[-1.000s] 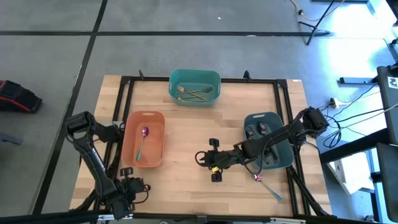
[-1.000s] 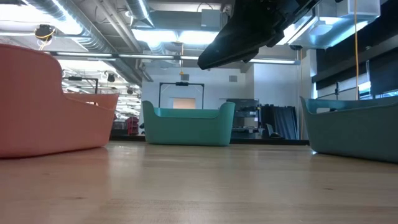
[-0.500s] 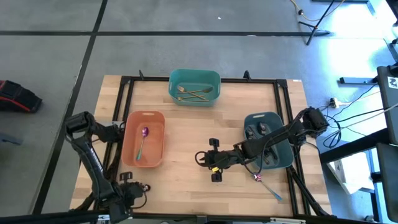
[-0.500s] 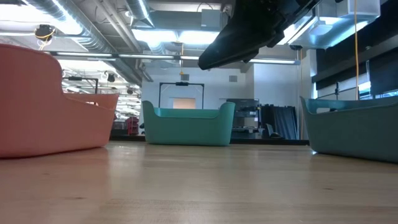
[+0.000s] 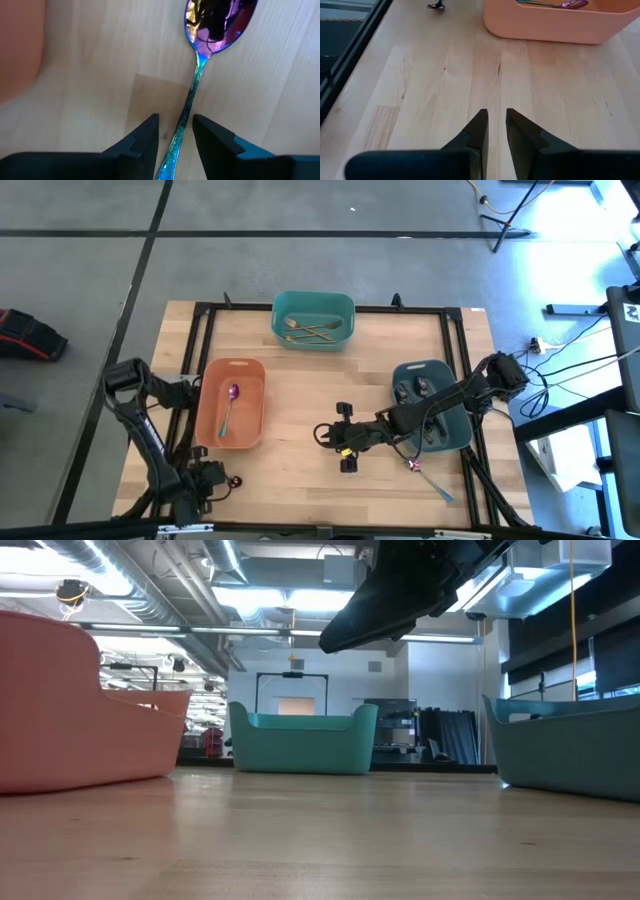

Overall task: Sort silverware by color (type)
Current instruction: Put the purple spoon into the orange bin

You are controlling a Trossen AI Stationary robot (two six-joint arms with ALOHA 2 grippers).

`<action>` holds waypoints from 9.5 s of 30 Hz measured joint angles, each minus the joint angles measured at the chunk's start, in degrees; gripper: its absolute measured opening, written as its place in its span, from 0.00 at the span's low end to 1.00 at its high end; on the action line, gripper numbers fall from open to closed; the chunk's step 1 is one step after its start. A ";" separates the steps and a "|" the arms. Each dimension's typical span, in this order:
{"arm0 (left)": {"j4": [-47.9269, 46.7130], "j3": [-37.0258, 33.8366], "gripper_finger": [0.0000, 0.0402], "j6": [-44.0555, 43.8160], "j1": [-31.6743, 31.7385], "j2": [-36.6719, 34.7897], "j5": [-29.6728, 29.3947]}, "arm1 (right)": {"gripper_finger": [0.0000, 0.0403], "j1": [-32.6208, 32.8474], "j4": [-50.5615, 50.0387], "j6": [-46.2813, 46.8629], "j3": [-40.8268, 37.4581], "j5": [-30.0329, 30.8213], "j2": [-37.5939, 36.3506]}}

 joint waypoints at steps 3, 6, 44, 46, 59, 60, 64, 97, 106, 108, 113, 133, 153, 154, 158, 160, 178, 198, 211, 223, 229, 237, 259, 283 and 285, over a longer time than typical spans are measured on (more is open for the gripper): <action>2.67 -1.04 0.28 0.98 0.00 -0.06 -0.05 | 0.15 0.00 0.00 0.05 0.00 0.01 0.00; 3.37 -1.15 0.22 0.83 0.14 -0.04 0.09 | 0.15 0.00 -0.01 0.33 0.00 0.01 0.00; -31.15 30.58 0.03 23.28 23.50 -14.85 -28.48 | 0.15 7.64 2.97 1.33 0.00 -2.00 0.04; -35.60 30.58 0.03 21.60 25.49 -16.67 -31.37 | 0.15 8.82 2.97 1.49 0.00 -1.57 0.03; -39.89 15.71 0.03 17.86 38.44 -30.98 -31.33 | 0.15 14.05 -4.31 9.87 0.00 5.12 0.04; -39.45 13.93 0.03 17.82 39.29 -31.77 -30.43 | 0.15 14.38 -4.90 10.96 0.00 5.35 0.03; -34.40 7.08 0.03 18.01 41.69 -33.40 -26.28 | 0.15 15.84 -7.76 14.18 0.00 6.18 0.03; -17.25 -10.55 0.25 15.45 40.97 -33.52 -15.70 | 0.15 15.99 -14.46 15.75 1.33 -0.96 3.74; -4.10 -2.18 0.27 27.17 32.74 -33.54 -27.46 | 0.15 28.44 -23.18 35.08 5.51 -1.38 0.59; 2.02 -2.18 0.27 32.86 31.23 -33.49 -29.37 | 0.15 31.50 -24.59 42.65 5.90 -1.38 0.57; 13.95 -2.18 0.27 43.78 29.58 -31.57 -31.82 | 0.15 36.79 -35.02 63.81 5.79 0.15 0.57; 22.60 -2.18 0.27 57.33 31.12 -25.70 -31.61 | 0.44 41.62 -50.37 96.63 -4.55 -5.66 0.63; 29.67 -5.58 0.27 57.08 32.10 -25.43 -31.14 | 0.01 41.53 -43.02 78.80 -1.02 4.11 0.79; 31.58 -6.52 0.27 57.08 31.92 -25.43 -31.15 | 0.01 41.42 -43.17 76.58 -0.31 6.94 0.70; 37.73 -9.43 0.27 57.03 30.91 -25.43 -31.13 | 0.00 38.04 -41.40 66.05 1.47 15.26 0.83; 41.06 -10.11 0.27 57.05 30.12 -25.43 -31.17 | 0.01 35.24 -38.76 59.52 1.91 20.00 0.79; 68.16 -10.36 0.27 65.15 30.08 -12.50 -47.98 | 0.00 11.81 -2.66 2.08 1.90 46.64 0.74; 77.84 -10.36 0.34 77.93 38.27 -10.88 -34.99 | 0.00 9.70 0.32 3.89 1.90 49.42 2.40; 82.87 -10.36 0.34 90.69 40.99 -10.92 -39.40 | 0.00 8.37 3.44 3.96 1.90 52.84 2.40; 84.16 -10.33 0.34 94.15 44.92 -10.94 -27.72 | 0.00 5.21 4.96 4.99 1.90 50.73 2.89; 84.34 -10.29 0.28 97.69 45.56 -10.94 -26.79 | 0.00 5.20 5.84 4.47 1.90 50.34 2.89; 84.12 -10.29 0.02 102.18 46.16 -10.94 -22.91 | 0.00 4.85 6.64 3.49 1.90 46.39 2.89; 75.23 -10.31 0.27 101.33 43.13 -15.48 -24.70 | 0.00 4.83 6.68 1.70 3.06 46.31 2.86; 72.40 -10.36 0.36 99.06 45.91 -17.13 -15.34 | 0.00 4.85 9.25 -4.27 3.15 38.21 2.84; 73.59 -10.36 0.36 99.03 46.51 -17.13 -13.73 | 0.00 4.49 10.41 -5.42 3.15 36.10 2.82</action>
